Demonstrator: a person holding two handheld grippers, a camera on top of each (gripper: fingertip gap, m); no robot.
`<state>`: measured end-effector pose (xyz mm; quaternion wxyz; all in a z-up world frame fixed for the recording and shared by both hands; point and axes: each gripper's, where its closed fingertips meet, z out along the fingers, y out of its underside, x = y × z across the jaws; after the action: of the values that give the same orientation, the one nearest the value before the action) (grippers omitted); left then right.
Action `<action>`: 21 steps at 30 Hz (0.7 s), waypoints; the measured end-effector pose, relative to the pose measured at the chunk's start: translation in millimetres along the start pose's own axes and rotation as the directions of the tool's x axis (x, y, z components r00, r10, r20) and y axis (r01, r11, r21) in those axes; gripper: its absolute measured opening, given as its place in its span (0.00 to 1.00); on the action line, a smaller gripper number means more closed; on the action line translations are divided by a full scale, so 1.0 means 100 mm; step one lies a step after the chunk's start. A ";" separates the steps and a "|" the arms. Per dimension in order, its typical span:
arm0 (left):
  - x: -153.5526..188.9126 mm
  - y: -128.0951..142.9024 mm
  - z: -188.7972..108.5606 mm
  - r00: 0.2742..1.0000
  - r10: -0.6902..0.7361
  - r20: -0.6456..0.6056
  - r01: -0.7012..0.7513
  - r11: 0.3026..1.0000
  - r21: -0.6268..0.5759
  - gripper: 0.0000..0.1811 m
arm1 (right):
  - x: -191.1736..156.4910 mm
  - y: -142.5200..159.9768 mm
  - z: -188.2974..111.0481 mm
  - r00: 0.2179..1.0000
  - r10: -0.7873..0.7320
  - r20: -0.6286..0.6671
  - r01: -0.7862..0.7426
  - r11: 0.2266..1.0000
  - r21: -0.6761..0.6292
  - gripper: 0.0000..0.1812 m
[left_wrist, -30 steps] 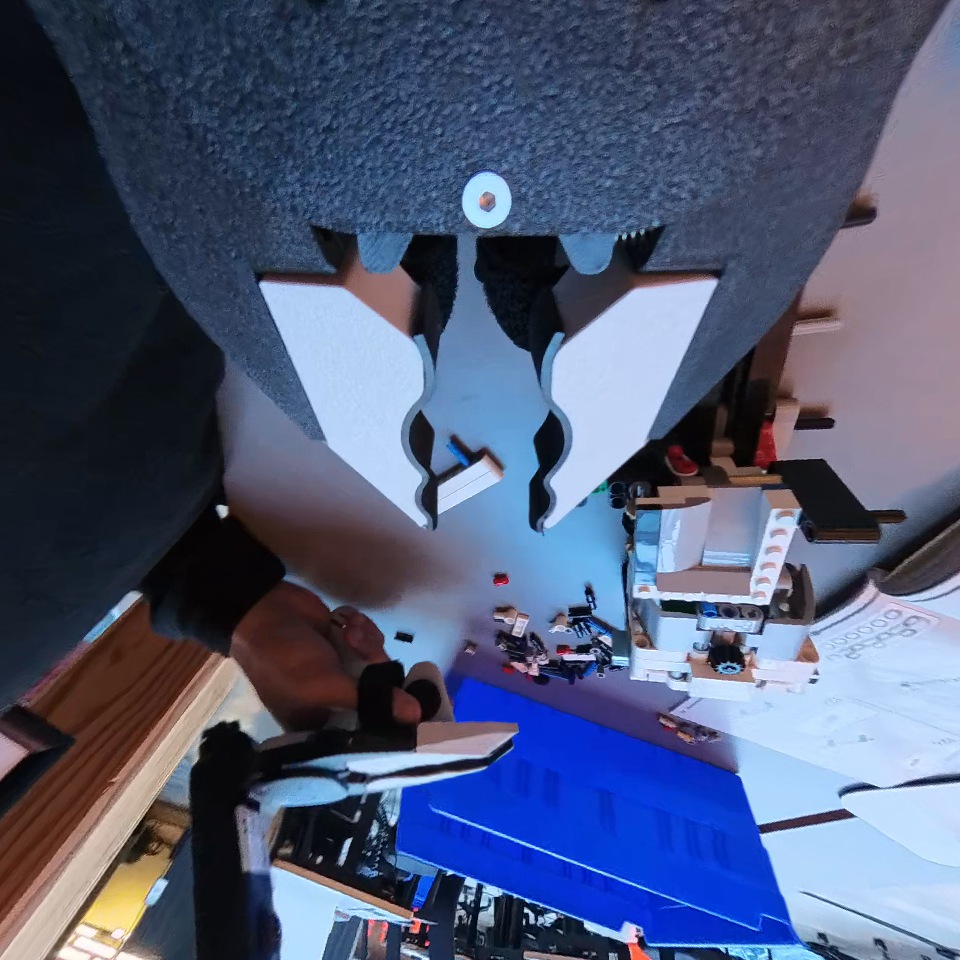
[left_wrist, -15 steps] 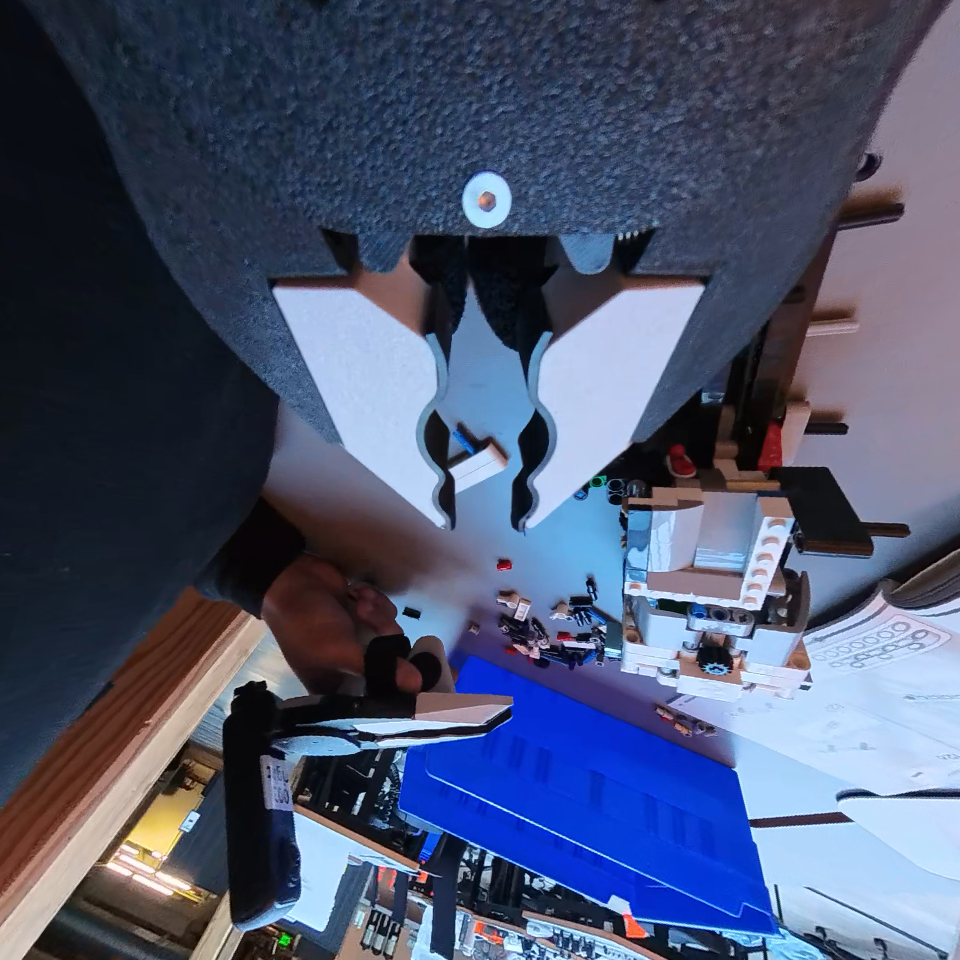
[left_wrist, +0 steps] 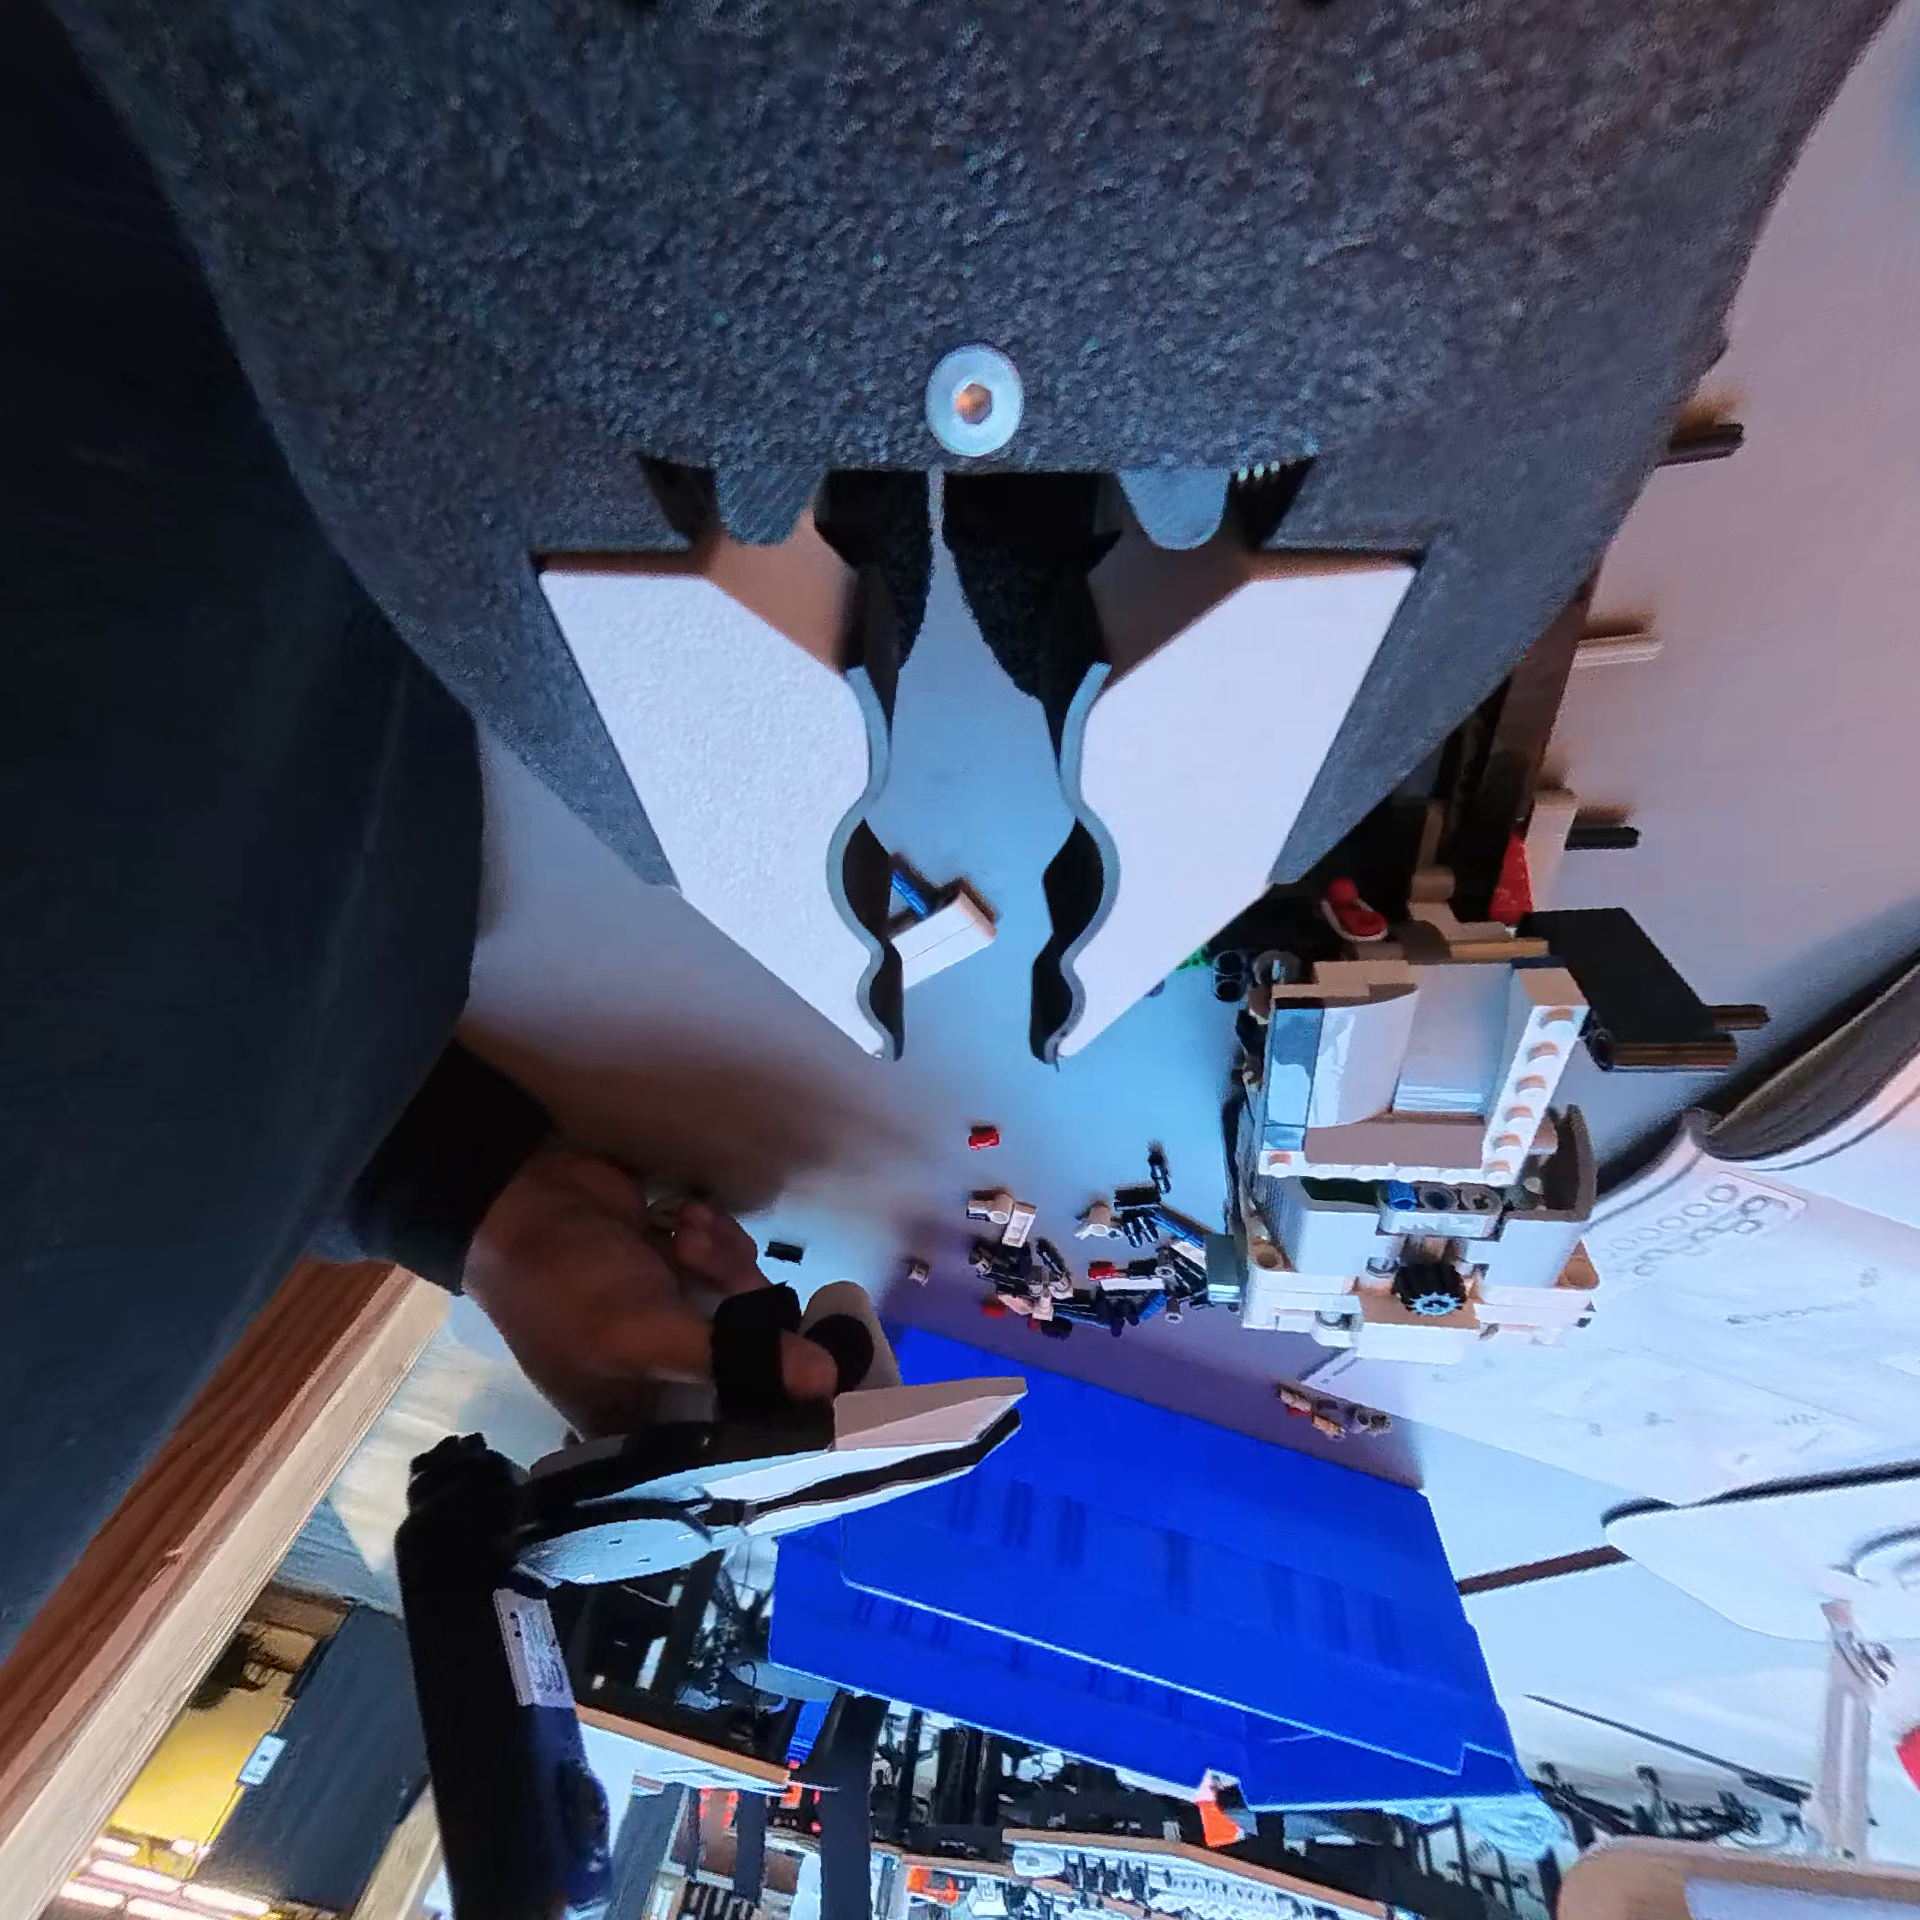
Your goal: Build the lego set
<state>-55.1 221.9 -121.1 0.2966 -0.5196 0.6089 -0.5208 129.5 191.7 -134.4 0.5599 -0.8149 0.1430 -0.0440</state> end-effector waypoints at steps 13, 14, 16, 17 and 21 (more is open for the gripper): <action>-0.72 -0.06 -1.05 0.935 -0.089 0.345 0.098 0.995 -0.010 0.12 | -0.01 -0.02 -0.03 1.000 -0.026 -0.017 0.026 0.999 0.023 0.17; -0.85 0.00 -1.18 0.923 -0.048 0.382 0.086 0.993 -0.084 0.12 | -0.01 -0.03 -0.03 1.000 -0.024 -0.018 0.025 0.999 0.025 0.17; -1.12 0.10 -1.38 0.900 0.046 0.434 0.061 0.972 -0.229 0.12 | -0.01 -0.03 -0.03 0.999 -0.025 -0.022 0.026 0.999 0.024 0.17; -1.27 0.15 -1.45 0.887 0.097 0.452 0.048 0.953 -0.298 0.12 | -0.01 -0.02 -0.03 0.999 -0.027 -0.022 0.028 0.999 0.018 0.17; -1.87 0.41 -1.61 0.869 0.253 0.425 0.032 0.828 -0.560 0.13 | -0.02 0.01 -0.01 0.998 -0.052 -0.030 0.052 0.999 -0.002 0.17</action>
<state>-160.8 447.2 -147.8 0.3074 -0.6579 0.6688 -0.1590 127.2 191.7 -134.5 0.5560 -0.8179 0.1303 -0.0709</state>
